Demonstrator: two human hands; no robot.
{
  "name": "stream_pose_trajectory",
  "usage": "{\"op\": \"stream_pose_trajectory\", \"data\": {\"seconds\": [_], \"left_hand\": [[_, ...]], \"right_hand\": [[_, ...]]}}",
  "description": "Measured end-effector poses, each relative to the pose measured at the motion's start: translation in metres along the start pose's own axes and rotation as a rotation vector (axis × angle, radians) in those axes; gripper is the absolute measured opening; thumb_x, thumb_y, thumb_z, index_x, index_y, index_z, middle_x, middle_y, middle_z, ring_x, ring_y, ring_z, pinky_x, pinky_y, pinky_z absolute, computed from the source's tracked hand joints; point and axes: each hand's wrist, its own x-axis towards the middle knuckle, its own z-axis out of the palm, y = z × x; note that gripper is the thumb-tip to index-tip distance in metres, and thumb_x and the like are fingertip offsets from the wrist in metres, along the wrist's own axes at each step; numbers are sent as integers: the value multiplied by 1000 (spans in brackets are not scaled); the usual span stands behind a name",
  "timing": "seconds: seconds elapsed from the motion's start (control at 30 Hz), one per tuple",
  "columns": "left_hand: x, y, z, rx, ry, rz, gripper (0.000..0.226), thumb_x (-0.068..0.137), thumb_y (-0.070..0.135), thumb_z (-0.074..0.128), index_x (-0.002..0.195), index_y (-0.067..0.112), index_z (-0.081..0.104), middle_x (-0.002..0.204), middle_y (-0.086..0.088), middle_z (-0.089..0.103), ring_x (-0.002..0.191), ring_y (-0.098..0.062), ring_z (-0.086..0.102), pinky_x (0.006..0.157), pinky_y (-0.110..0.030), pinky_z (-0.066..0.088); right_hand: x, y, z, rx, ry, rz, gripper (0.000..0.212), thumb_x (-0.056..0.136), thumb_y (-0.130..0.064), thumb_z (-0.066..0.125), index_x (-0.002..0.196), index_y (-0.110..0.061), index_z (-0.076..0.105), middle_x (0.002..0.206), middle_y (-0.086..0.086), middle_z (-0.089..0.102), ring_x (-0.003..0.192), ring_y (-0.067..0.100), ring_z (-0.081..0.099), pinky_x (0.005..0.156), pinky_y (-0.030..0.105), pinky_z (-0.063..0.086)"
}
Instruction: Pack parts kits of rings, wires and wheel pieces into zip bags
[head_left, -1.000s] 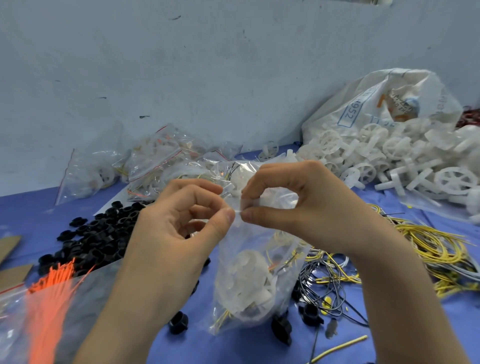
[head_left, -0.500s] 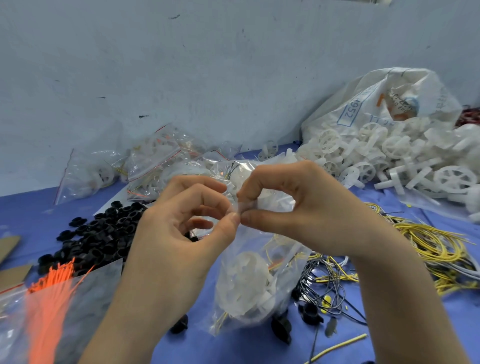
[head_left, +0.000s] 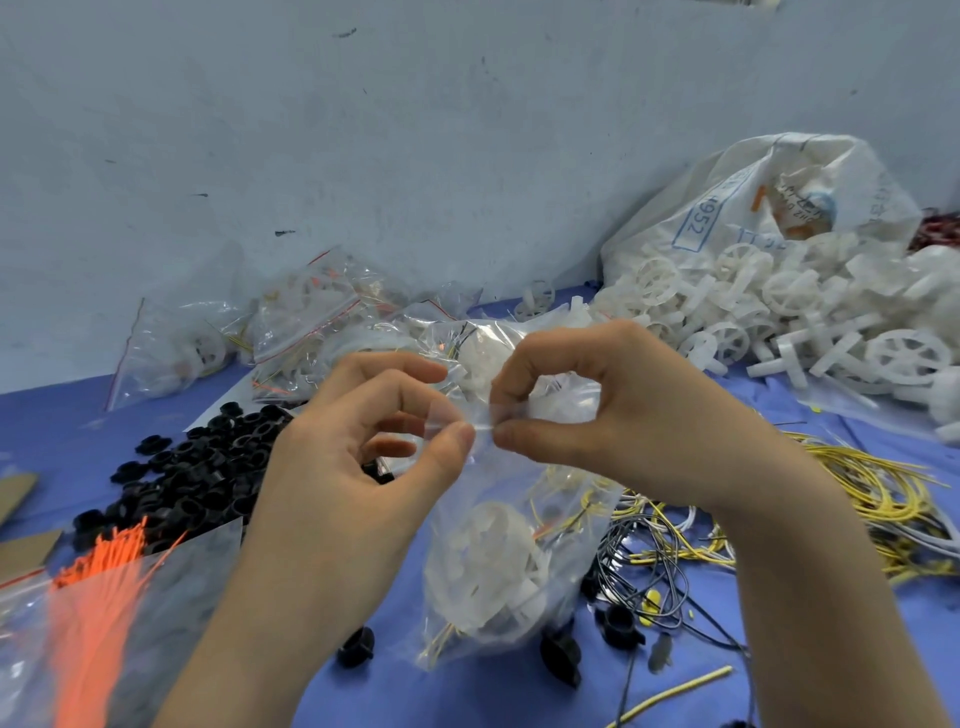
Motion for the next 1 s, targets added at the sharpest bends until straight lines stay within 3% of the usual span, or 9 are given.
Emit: {"op": "stream_pose_trajectory", "data": {"seconds": [0.17,0.33,0.4,0.7,0.87,1.0], "left_hand": [[1,-1,-2,2,-40,18,1,71,25,67,71,26,68,106,21,60,88,-2,64,72,-9,47],[0,0,1,-36,-75,19,3,73,24,67,75,22,66,105,16,62,79,-15,71,74,-33,55],[-1,0,2,-48,-69,20,3,73,24,66,74,22,66,104,15,62,78,-18,72,73,-36,55],[-1,-1,4,-53,-74,37,1,74,23,66,74,22,66,102,12,62,79,-21,71,73,-30,56],[0,-3,4,-43,-65,72,3,76,19,66,74,20,67,98,10,64,84,-19,70,74,-17,54],[-1,-2,4,-74,-48,81,5,75,17,65,72,21,66,96,8,64,84,-19,70,75,-17,53]], "right_hand": [[1,-1,0,49,-28,12,7,83,-14,70,79,-20,70,79,-4,71,81,10,64,82,31,47],[0,-1,-1,24,-31,7,9,83,-12,69,78,-20,69,78,-6,70,79,8,63,81,31,47],[0,-1,0,8,-32,-3,11,84,-11,69,78,-20,68,77,-8,69,77,6,62,79,28,47],[1,2,1,-7,-44,-4,7,84,-14,69,79,-19,69,78,-8,69,80,4,62,82,26,47],[1,2,1,3,-37,-40,8,84,-11,68,79,-17,67,75,-12,68,78,4,61,79,19,45],[1,0,2,-25,-13,-71,11,84,-10,67,78,-19,65,74,-14,65,76,4,59,76,23,46]]}}
